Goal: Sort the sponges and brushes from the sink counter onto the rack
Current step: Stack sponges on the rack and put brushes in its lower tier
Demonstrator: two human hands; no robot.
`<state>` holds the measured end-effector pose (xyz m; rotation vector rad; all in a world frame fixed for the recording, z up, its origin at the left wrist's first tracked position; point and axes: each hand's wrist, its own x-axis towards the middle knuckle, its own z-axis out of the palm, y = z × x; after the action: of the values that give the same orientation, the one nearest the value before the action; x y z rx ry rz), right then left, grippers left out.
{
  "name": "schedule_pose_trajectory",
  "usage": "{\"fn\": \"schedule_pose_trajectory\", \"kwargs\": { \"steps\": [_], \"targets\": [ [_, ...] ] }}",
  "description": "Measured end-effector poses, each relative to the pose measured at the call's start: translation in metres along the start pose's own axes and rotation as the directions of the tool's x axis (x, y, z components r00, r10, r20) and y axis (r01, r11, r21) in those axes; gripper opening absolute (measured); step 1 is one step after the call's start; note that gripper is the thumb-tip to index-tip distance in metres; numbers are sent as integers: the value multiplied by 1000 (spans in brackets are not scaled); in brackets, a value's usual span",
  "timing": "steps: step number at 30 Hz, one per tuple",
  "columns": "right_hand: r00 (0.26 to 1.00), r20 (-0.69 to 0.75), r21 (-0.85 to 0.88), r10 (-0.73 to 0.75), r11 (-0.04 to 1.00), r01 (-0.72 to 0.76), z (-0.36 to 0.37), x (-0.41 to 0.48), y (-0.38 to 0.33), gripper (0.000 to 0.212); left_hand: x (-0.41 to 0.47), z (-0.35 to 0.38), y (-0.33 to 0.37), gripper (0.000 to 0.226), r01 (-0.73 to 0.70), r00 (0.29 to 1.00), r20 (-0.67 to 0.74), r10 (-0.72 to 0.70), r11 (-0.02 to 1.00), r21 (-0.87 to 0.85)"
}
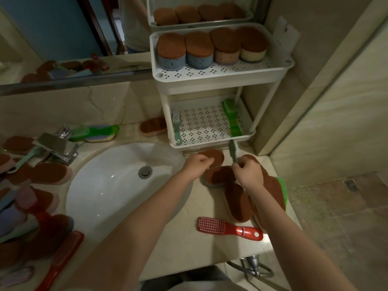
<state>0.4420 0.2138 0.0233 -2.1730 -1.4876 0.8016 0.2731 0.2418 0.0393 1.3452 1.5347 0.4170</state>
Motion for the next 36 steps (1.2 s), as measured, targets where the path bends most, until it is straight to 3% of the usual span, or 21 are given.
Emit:
{"fn": "schedule_pose_trajectory", "kwargs": {
  "steps": [3, 7, 14, 17, 19, 22, 25, 28, 31, 36],
  "targets": [
    [976, 62, 15, -208, 978, 207, 3, -15, -2, 18, -7, 0, 8, 37, 82, 997, 25, -79, 982, -169],
    [894, 123, -38, -430, 898, 438, 11, -30, -12, 10, -15, -2, 4, 32, 104, 995, 22, -102, 972, -210],
    [775, 229, -178, -589, 758, 628, 21, -37, -28, 4, -28, -18, -16, 20, 163, 983, -29, -179, 943, -292],
    [746, 329, -203, -579, 728, 655, 28, -39, -33, 13, -32, -24, -26, 11, 182, 977, -56, -205, 944, -275],
    [758, 350, -151, -550, 766, 625, 30, -39, -34, 22, -34, -29, -31, 7, 170, 976, -80, -203, 937, -305],
    [844, 218, -95, -490, 850, 518, 31, -30, -31, 20, -36, -41, -38, 11, 205, 968, -68, -240, 921, -331],
    [911, 68, -229, -407, 882, 411, 34, -7, -31, 25, -36, -53, -46, 12, 221, 959, -75, -272, 890, -399],
    [944, 193, -388, -266, 863, 323, 40, 17, -43, 57, -38, -64, -54, 5, 231, 950, -83, -300, 857, -462],
    [908, 365, -434, -205, 825, 361, 49, 28, -53, 80, -44, -74, -56, 6, 227, 945, -90, -315, 827, -514],
    [896, 392, -538, -209, 738, 407, 65, 29, -63, 85, -51, -84, -62, 13, 222, 934, -128, -334, 822, -524]
  ]
}}
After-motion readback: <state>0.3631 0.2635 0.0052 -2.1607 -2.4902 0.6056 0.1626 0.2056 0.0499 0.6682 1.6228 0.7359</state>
